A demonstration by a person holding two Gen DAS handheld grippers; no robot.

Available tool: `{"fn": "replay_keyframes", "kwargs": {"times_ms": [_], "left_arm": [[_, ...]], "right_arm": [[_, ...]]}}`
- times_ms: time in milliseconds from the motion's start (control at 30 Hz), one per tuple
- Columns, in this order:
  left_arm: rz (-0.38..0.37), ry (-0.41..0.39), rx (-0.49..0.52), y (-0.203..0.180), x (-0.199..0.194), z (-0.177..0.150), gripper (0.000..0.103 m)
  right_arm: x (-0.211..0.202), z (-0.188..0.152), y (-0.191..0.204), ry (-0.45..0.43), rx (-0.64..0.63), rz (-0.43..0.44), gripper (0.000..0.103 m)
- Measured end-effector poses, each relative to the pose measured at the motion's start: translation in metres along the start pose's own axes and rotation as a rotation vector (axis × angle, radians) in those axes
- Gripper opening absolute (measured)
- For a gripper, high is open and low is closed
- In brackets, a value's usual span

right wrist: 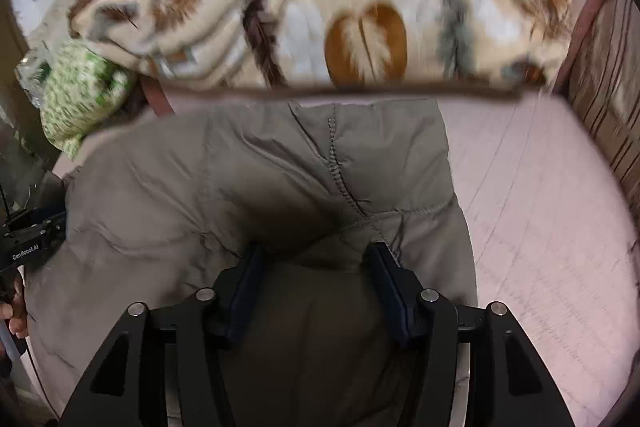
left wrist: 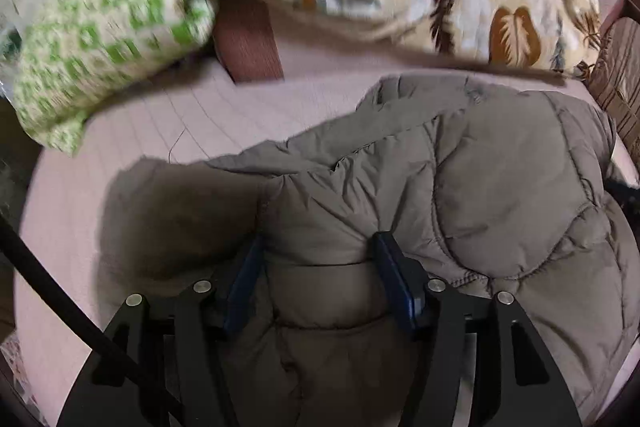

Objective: Fold large clothes

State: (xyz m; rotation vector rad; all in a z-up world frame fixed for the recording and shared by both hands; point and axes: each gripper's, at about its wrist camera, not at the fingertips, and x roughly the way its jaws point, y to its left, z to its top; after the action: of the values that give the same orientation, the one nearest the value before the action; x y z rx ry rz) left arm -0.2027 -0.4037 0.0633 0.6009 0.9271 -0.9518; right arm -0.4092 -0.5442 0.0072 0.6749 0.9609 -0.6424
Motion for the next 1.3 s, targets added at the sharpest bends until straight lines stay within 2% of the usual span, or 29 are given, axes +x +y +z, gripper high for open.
{"fn": "replay_keyframes", "kwargs": {"times_ms": [33,200,267,333,400,467,567,633,733,833,933,1067,1133,1233,1300], "left_arm": [[-0.014,0.014,-0.016,0.002,0.005,0.001,0.061],[-0.016,0.049,-0.038,0.002,0.026,0.005,0.065],[-0.026,0.089,-0.075,0.005,0.035,0.009,0.067],[-0.025,0.135,-0.116,0.009,0.036,0.013,0.067],[-0.006,0.116,-0.137,0.011,0.018,0.014,0.066],[-0.008,0.013,-0.119,0.012,-0.019,0.004,0.066],[-0.021,-0.145,-0.122,0.022,-0.075,-0.029,0.066],[-0.015,-0.183,-0.144,0.03,-0.098,-0.053,0.066],[0.015,-0.222,-0.153,0.039,-0.124,-0.094,0.066],[0.06,-0.244,-0.16,0.043,-0.136,-0.13,0.066],[0.065,-0.248,-0.173,0.043,-0.14,-0.152,0.066],[0.09,-0.252,-0.164,0.032,-0.125,-0.161,0.066],[0.103,-0.207,-0.154,0.029,-0.105,-0.161,0.066],[0.087,-0.172,-0.18,0.03,-0.079,-0.168,0.067],[0.084,-0.182,-0.187,0.031,-0.078,-0.168,0.068]], "right_arm": [[0.011,0.0,-0.005,0.039,0.011,0.022,0.059],[0.036,0.001,-0.017,0.108,0.031,0.057,0.059],[0.041,0.0,-0.019,0.125,0.04,0.064,0.059],[0.041,0.002,-0.02,0.14,0.052,0.055,0.059],[0.033,0.005,-0.015,0.132,0.052,0.018,0.059],[0.0,0.004,-0.005,0.046,0.06,0.012,0.059],[-0.064,-0.012,-0.001,-0.113,0.086,0.115,0.06],[-0.098,-0.034,0.003,-0.166,0.095,0.115,0.062],[-0.127,-0.071,0.013,-0.208,0.104,0.134,0.062],[-0.142,-0.1,0.032,-0.254,0.075,0.105,0.062],[-0.144,-0.12,0.054,-0.293,0.055,0.093,0.062],[-0.124,-0.125,0.07,-0.269,0.008,0.037,0.062],[-0.112,-0.127,0.072,-0.25,-0.008,0.039,0.062],[-0.079,-0.132,0.065,-0.127,0.019,0.058,0.062],[-0.068,-0.134,0.06,-0.099,0.026,0.07,0.063]]}}
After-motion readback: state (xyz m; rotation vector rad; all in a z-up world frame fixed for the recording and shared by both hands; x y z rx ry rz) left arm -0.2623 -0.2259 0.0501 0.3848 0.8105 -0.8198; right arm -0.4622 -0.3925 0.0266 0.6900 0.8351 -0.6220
